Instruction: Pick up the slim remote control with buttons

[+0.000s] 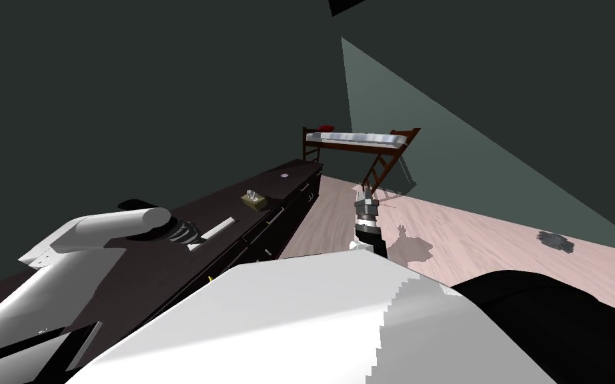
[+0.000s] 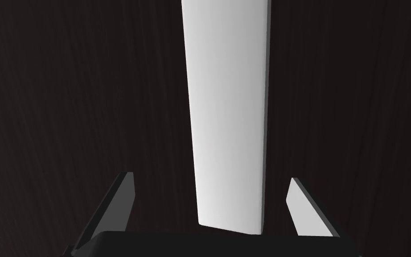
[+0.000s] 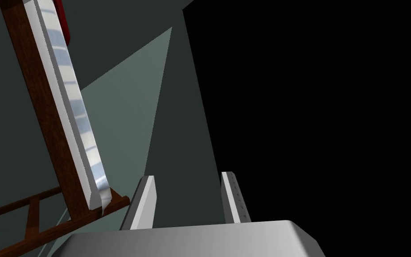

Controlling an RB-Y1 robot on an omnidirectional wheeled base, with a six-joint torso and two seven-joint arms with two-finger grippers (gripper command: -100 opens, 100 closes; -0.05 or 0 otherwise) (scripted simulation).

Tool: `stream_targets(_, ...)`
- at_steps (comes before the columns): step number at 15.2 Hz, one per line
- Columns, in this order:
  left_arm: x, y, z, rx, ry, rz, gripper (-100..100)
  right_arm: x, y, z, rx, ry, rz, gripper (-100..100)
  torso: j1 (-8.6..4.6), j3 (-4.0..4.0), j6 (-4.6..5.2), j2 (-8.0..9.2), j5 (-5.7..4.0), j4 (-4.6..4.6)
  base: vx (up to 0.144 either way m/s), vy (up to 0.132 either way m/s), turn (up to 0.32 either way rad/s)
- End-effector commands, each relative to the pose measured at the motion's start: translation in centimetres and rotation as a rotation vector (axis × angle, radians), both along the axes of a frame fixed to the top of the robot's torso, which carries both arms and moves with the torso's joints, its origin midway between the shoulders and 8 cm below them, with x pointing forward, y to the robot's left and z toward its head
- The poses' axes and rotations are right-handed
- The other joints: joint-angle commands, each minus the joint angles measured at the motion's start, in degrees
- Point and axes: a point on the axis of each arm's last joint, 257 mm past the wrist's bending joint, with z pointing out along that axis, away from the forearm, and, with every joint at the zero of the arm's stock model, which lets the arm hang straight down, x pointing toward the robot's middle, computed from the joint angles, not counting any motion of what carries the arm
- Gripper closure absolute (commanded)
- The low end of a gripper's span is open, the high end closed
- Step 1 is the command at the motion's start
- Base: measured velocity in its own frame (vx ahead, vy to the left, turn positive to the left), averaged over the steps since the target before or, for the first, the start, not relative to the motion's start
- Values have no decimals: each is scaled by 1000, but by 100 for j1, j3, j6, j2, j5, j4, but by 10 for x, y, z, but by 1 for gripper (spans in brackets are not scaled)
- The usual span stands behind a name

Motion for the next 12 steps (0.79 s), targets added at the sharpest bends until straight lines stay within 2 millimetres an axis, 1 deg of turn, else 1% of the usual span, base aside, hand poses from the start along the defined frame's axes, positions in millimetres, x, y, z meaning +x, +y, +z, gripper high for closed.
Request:
stream_targets(1,-14,-4,-7,-48,53,17,-100,0,0,0,0,0,0,0,0,0,0,0,0,0,52,18,-106)
stream_targets(2,-17,-5,-8,-51,66,18,-100,0,0,0,0,0,0,0,0,1,2,0,0,0,61,21,-104)
stream_targets(5,-36,-12,-15,-118,138,39,-100,0,0,0,0,0,0,0,0,-1,2,-3,0,0,65,22,-112)
stream_targets(6,-38,-12,-15,-121,147,40,-100,0,0,0,0,0,0,0,2,-2,2,-5,0,-1,70,29,-106)
stream_targets(7,-45,-15,-17,-147,175,48,-100,0,0,0,0,0,0,0,3,-3,2,-6,1,-1,73,36,-135)
stream_targets(8,-47,-15,-17,-148,180,48,-100,0,0,0,0,0,0,0,5,-3,2,-7,0,-1,66,38,-93)
stream_targets(10,-59,-19,-18,-186,225,59,-100,0,0,0,0,0,0,0,4,-2,1,-4,1,-1,61,29,-88)
stream_targets(11,-62,-20,-18,-196,238,62,-100,0,0,0,0,0,0,0,3,-2,2,-4,0,-1,61,26,-105)
stream_targets(12,-56,-18,-16,-179,216,58,-100,0,0,0,0,0,0,0,2,-2,2,-4,0,-1,36,17,-41)
